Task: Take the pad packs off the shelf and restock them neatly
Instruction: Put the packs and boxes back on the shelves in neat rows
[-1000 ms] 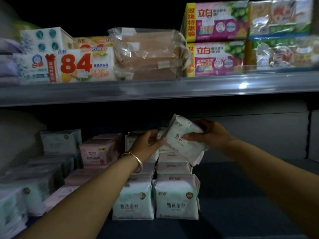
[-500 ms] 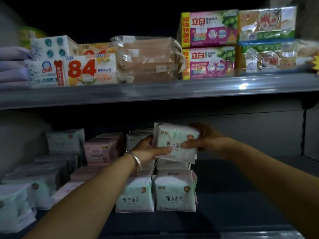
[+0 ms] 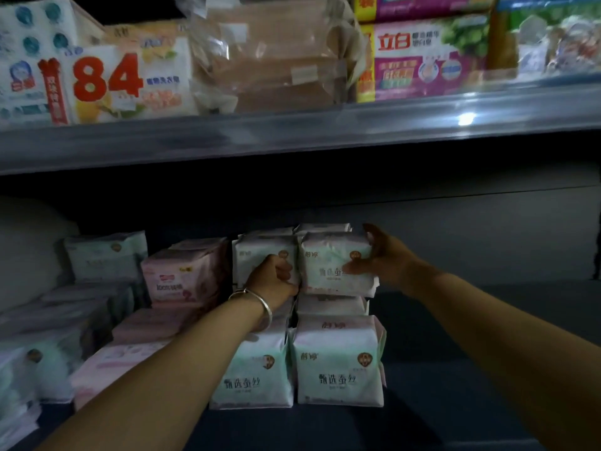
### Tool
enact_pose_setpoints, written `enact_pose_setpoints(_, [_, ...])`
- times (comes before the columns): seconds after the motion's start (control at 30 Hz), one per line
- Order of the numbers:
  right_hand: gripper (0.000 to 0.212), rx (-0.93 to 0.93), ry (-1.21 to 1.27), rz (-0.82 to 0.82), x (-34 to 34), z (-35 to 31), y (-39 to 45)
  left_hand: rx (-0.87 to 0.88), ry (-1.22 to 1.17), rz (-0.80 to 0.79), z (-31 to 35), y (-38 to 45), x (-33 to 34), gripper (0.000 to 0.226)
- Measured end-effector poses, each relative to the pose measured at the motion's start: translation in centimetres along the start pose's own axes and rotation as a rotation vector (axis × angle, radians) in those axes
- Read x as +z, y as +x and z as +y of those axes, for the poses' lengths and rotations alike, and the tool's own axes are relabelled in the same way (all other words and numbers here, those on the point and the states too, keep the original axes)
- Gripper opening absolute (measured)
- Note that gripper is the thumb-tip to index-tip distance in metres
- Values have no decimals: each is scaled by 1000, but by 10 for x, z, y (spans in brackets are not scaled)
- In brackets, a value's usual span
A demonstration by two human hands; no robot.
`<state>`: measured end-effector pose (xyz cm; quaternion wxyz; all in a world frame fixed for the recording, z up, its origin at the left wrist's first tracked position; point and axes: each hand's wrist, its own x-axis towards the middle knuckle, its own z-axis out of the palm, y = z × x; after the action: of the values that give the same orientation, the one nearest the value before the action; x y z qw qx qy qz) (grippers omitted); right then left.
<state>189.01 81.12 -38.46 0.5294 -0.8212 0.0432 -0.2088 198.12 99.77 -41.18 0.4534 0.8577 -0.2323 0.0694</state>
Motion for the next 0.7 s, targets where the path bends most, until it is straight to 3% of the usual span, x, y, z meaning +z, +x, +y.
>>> enact_pose_setpoints(0.37, [120, 63, 4, 83, 10, 28, -4, 29, 166, 2, 5, -17, 3, 36])
enact_pose_setpoints(0.53, [84, 80, -170, 164, -6, 20, -49, 100, 305, 7, 22, -56, 2, 33])
enact_pose_setpoints(0.63, [53, -54, -473, 167, -12, 14, -92, 180, 406, 36, 31, -92, 5, 32])
enact_pose_setpoints(0.7, [36, -161, -549, 186, -13, 14, -126, 212, 399, 68, 36, -123, 11, 31])
